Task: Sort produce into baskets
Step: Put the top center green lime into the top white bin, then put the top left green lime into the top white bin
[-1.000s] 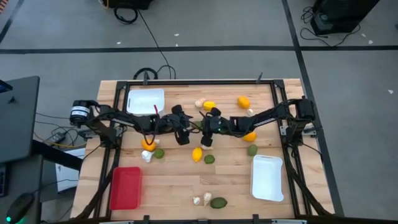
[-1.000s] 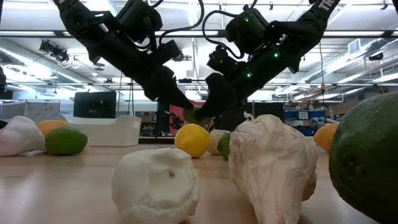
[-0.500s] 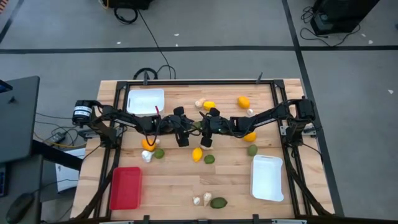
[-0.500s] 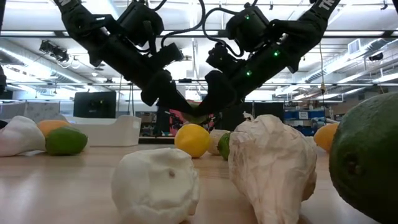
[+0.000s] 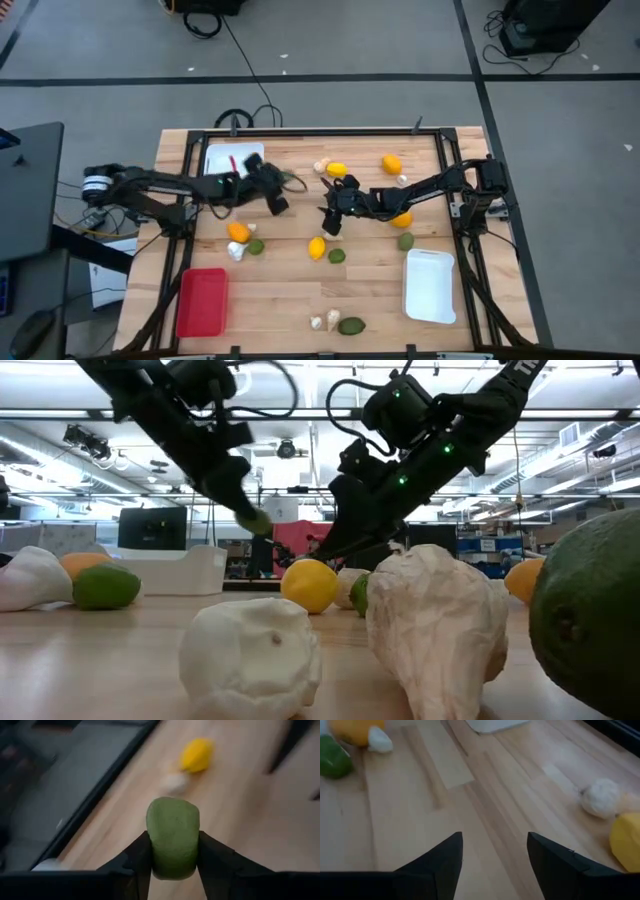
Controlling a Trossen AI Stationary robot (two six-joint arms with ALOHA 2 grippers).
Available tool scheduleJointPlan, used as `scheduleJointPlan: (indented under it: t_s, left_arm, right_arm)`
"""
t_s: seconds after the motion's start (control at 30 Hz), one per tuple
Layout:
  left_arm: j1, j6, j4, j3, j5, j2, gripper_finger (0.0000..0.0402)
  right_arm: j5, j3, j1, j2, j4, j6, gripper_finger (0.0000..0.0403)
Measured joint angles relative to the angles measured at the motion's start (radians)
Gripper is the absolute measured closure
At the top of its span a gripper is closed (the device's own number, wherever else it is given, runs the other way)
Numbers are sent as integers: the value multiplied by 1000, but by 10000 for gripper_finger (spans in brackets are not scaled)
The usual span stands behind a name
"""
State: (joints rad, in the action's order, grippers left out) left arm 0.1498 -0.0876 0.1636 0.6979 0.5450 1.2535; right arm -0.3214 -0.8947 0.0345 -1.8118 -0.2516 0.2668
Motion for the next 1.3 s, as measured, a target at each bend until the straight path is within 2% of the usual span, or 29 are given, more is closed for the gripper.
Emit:
scheduleJointPlan:
  t_s: [0.13,0.23,0.3,0.5,0.67,0.87,1.07,1.2,1.3]
  left_arm:
    - [38,-84,163,0,91,-114,261]
    - [70,-155,269,0,221,-162,260]
    - [94,-202,337,-1,262,-178,260]
    - [181,-284,404,-1,216,-152,252]
    - [264,-284,410,-1,177,-126,210]
    - [332,-225,407,-1,60,-119,155]
    - [314,-189,422,-1,-53,-143,143]
    - [259,-108,439,-1,-210,-156,143]
    - [195,-79,442,-1,-394,-156,144]
  right_arm:
    - [-19,0,-3,0,-10,-5,171]
    - [-28,0,-2,0,-11,-15,171]
    - [-30,0,-1,0,-15,-24,171]
    - [-20,0,-9,0,-17,-34,172]
    - [-31,0,-36,0,-16,-34,172]
    - [-108,0,-74,0,-12,-35,172]
    - [-133,0,-99,0,-3,-53,172]
    - [-134,0,-100,0,-3,-54,172]
    - [-137,0,-99,-1,-4,-59,172]
